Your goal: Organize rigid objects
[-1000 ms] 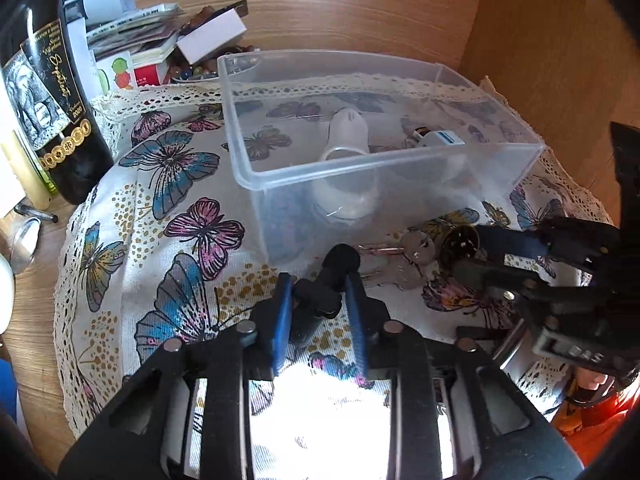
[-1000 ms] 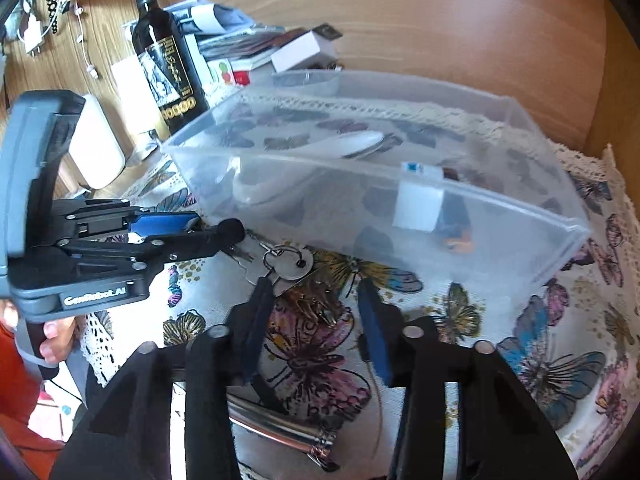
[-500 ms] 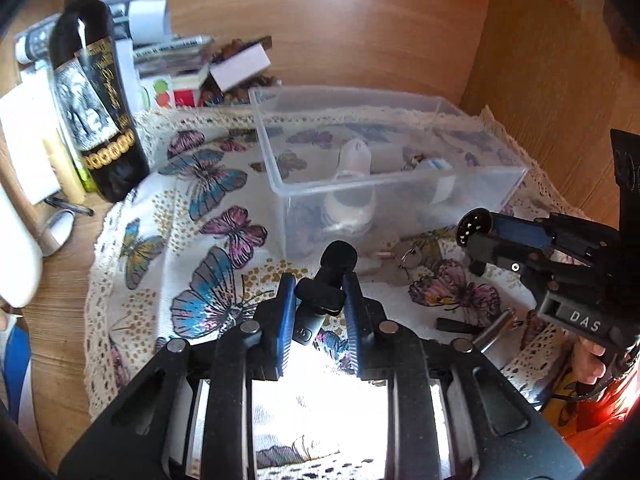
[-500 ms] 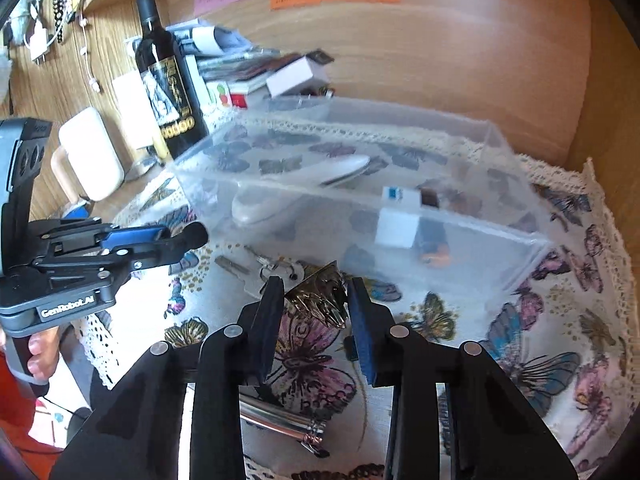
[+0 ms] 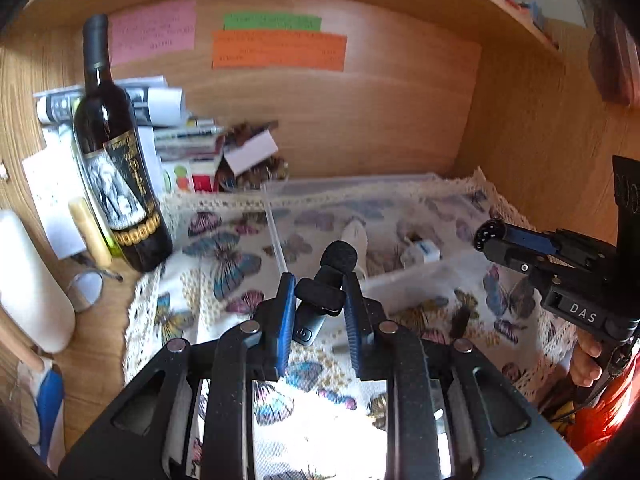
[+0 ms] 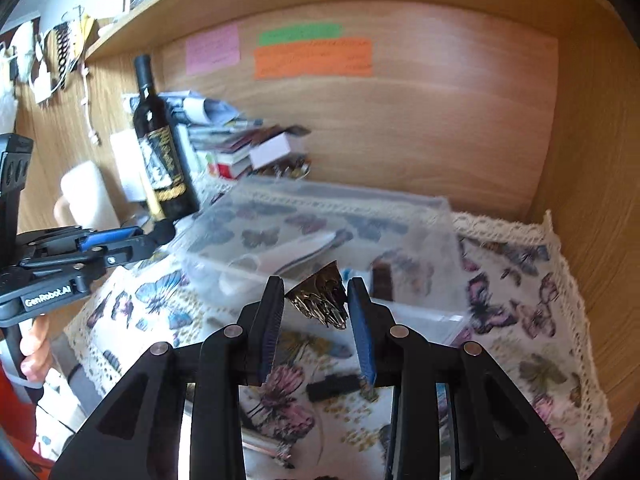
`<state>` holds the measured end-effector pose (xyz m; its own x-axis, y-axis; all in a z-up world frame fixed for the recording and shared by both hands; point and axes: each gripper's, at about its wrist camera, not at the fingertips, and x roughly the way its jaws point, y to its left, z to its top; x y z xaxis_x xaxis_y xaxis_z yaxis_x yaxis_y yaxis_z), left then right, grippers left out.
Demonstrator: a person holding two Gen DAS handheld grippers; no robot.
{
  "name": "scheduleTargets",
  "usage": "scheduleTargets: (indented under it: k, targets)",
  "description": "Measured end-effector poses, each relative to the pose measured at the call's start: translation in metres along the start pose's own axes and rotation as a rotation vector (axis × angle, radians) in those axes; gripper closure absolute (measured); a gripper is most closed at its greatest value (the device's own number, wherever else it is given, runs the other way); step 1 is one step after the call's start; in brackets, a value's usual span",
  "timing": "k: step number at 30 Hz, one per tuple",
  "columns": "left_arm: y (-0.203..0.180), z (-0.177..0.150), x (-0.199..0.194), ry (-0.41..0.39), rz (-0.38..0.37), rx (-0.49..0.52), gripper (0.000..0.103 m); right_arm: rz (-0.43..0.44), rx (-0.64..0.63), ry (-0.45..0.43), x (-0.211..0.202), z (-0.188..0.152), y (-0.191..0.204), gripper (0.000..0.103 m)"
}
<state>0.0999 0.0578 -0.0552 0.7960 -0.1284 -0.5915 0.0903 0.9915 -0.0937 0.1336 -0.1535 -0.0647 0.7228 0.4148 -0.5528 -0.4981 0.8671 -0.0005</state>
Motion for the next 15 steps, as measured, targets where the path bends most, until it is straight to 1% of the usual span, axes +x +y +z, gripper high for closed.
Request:
scheduleTargets:
  k: [8,15]
  targets:
    - [-0.006,0.021,0.021,-0.005,0.005,0.010,0.080,-0.048,0.037,-0.021,0.004,0.012,-0.024,0.073]
    - [-0.019,0.033,0.052,0.030,-0.025,0.012,0.080,-0.061,0.070,0.011,0.024,0.014,-0.042,0.073]
